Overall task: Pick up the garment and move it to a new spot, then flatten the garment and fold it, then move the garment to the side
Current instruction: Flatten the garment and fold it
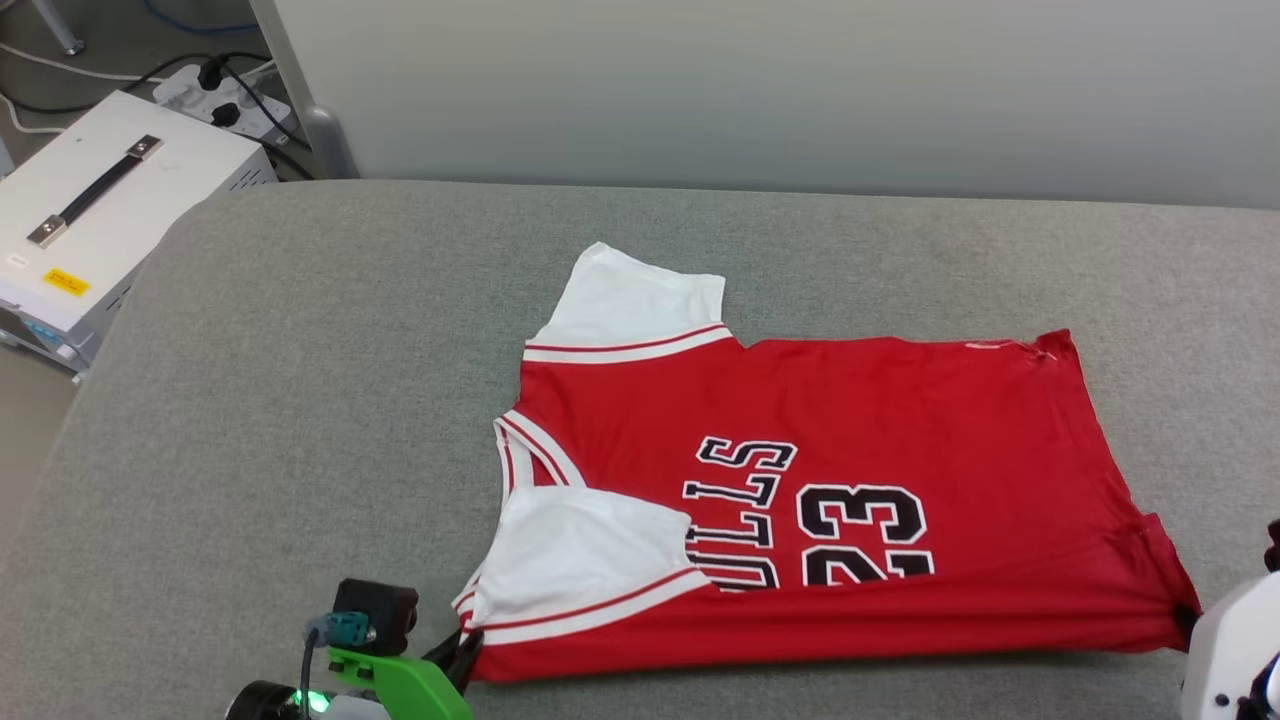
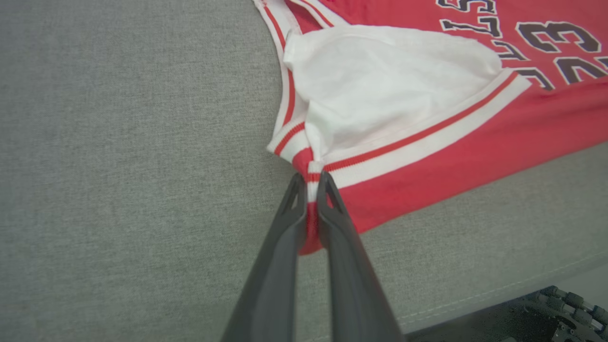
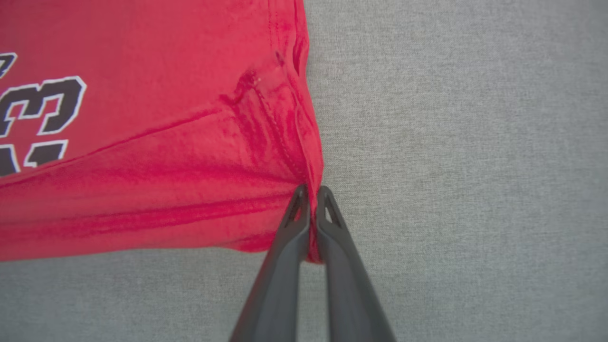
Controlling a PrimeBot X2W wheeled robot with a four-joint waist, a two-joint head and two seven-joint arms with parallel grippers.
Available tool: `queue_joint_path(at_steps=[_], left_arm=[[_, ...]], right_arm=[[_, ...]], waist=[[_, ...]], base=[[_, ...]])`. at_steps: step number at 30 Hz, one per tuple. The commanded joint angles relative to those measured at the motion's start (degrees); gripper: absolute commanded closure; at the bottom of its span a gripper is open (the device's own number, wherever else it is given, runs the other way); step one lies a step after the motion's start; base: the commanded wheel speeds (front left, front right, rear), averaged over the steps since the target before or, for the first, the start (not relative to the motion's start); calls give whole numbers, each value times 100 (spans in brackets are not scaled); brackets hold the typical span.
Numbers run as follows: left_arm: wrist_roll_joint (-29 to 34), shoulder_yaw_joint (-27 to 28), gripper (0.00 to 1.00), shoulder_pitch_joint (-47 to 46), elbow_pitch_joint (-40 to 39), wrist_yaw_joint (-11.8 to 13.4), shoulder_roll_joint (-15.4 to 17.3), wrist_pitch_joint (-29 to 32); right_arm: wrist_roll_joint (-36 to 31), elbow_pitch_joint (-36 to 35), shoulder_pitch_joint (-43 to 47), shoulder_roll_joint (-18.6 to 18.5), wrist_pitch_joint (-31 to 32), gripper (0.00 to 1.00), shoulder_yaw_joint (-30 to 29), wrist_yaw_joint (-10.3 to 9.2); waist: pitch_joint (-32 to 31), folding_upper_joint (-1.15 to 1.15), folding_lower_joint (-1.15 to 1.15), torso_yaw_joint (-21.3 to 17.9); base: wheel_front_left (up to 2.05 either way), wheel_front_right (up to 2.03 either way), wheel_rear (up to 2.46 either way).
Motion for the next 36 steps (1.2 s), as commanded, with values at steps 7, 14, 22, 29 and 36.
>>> queue_joint_path(at_steps=[7,14,22,29,36], left_arm=[[-111,-166,100,290,238,15,-43,178],[-129,-182,100,268,523,-53,-208,-57],[124,-27,0,-19,596,-10,-288,-695],[515,189,0,-321,385,-28,-361,-1811],[802,526,0,-358,198,86,-535,-2500]], right_arm=[[33,-202,571,171,323,100,-159,-11],[-27,-3,706,263,235,100,-21,-11],[-28,-45,337,227,-310,0,98,-11],[85,-558,30,142,-1317,0,348,-11],[10,-914,-45,214,-2403,0,602,-11]], waist=[[-158,66,0,-86],[-205,66,0,-163],[-238,66,0,-163],[-348,66,0,-153],[-383,66,0,-173]], base=[[0,0,0],[0,0,0],[0,0,0],[0,0,0],[0,0,0]])
